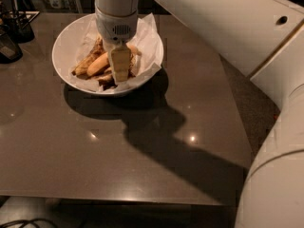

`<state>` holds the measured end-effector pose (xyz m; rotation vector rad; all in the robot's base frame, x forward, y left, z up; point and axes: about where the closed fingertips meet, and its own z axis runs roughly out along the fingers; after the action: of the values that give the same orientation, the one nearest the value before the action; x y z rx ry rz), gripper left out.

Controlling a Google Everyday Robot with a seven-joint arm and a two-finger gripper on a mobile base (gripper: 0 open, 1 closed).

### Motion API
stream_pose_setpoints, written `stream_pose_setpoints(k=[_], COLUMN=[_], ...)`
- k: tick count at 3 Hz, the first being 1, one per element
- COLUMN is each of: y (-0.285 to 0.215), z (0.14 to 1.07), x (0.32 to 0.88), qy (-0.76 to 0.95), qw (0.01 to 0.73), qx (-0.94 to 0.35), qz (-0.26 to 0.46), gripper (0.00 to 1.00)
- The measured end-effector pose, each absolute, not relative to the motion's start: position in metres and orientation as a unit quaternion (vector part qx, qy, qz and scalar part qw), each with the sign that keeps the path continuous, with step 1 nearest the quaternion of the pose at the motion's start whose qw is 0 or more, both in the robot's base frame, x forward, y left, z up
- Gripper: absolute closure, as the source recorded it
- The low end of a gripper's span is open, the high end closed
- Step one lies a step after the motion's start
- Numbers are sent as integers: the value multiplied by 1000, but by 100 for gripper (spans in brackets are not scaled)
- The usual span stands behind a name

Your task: Pick banana from white bowl

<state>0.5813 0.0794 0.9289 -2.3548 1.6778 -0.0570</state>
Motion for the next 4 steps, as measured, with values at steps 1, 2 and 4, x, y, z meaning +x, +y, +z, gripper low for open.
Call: stream_pose_setpoints(k=[1, 2, 4], y=[80, 81, 84], z=[925, 921, 929], x=[581, 581, 605], qy=[575, 575, 559], qw=[122, 118, 127], qx=[-809, -810, -819], qz=[-13, -9, -12], gripper=[44, 42, 44])
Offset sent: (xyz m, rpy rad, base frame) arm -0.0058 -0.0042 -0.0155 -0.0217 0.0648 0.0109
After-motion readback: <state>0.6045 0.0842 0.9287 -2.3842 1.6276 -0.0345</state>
